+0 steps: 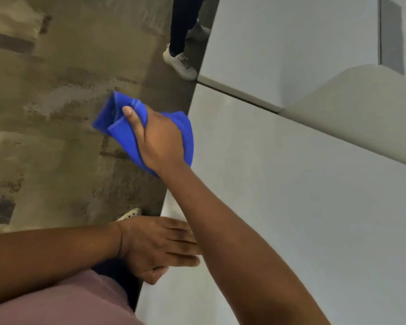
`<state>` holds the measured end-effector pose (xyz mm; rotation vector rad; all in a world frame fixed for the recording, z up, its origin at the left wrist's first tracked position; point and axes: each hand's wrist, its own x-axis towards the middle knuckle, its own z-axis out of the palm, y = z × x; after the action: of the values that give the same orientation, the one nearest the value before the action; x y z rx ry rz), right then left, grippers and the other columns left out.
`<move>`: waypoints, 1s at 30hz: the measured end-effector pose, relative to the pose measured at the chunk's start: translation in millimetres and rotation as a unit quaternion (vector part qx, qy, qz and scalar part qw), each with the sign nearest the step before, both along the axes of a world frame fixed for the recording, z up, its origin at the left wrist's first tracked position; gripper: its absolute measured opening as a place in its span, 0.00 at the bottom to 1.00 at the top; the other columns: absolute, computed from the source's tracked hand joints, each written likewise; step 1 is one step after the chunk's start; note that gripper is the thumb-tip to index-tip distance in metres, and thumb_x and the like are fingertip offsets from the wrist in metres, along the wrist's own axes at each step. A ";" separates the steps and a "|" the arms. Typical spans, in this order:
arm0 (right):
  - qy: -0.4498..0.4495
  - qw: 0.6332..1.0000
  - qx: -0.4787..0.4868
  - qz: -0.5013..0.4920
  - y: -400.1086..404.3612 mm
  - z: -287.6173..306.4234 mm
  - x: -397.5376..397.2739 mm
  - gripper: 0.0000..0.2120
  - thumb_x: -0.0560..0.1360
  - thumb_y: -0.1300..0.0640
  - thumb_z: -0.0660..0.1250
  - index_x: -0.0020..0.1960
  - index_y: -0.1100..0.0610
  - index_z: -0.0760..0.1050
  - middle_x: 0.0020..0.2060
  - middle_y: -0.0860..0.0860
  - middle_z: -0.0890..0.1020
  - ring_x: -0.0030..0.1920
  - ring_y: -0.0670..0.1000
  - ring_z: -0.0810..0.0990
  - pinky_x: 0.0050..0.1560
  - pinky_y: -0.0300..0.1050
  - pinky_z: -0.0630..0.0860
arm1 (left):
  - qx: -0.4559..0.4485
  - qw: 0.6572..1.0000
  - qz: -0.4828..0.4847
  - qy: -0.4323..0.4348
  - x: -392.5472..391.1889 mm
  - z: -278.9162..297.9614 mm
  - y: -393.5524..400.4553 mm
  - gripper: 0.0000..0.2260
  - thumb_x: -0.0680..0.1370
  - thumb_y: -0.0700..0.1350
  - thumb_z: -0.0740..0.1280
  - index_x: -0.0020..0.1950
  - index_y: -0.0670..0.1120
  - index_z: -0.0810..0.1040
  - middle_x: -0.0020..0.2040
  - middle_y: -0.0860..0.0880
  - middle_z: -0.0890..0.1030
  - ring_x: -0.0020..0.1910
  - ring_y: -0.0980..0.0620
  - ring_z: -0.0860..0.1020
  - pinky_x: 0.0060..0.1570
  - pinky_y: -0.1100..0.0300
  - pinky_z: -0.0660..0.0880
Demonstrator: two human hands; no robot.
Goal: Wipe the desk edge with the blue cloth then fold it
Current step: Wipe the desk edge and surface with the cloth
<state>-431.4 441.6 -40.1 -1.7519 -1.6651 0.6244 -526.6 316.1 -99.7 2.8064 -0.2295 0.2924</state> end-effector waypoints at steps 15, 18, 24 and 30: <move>-0.121 0.974 -0.073 -0.175 -83.6 6.9 205.6 0.22 0.87 0.44 0.55 0.76 0.52 0.71 0.73 0.50 0.77 0.75 0.54 0.73 0.79 0.60 0.66 | -0.006 0.998 -0.028 0.050 0.1 13.1 6.4 0.31 0.76 0.50 0.64 0.80 0.44 0.72 0.83 0.45 0.68 0.82 0.44 0.63 0.83 0.46 0.54; -0.255 0.946 -0.140 -0.139 -65.5 -18.4 194.5 0.31 0.86 0.37 0.52 0.86 0.48 0.55 0.86 0.48 0.57 0.87 0.56 0.51 0.86 0.62 0.46 | -0.023 0.997 -0.021 0.065 -0.1 16.7 9.8 0.31 0.79 0.52 0.64 0.81 0.43 0.70 0.84 0.44 0.65 0.84 0.45 0.60 0.83 0.47 0.52; -0.296 0.943 -0.128 -0.078 -16.1 -18.6 165.6 0.34 0.84 0.33 0.47 0.86 0.47 0.52 0.87 0.48 0.55 0.87 0.55 0.51 0.86 0.61 0.48 | -0.056 0.993 0.057 0.089 16.0 29.2 41.0 0.31 0.80 0.55 0.60 0.79 0.41 0.73 0.82 0.41 0.69 0.83 0.44 0.63 0.82 0.45 0.58; -0.293 0.953 -0.066 0.050 38.8 -16.5 135.3 0.29 0.86 0.39 0.52 0.84 0.47 0.60 0.83 0.50 0.66 0.83 0.54 0.63 0.85 0.57 0.53 | -0.058 0.995 0.053 0.066 19.6 26.5 43.6 0.33 0.74 0.52 0.63 0.76 0.37 0.76 0.80 0.38 0.71 0.81 0.42 0.67 0.80 0.45 0.62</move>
<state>-296.1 480.4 -56.7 -2.0950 -2.1571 0.2674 -507.1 359.7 -73.2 2.7144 -0.0325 0.1380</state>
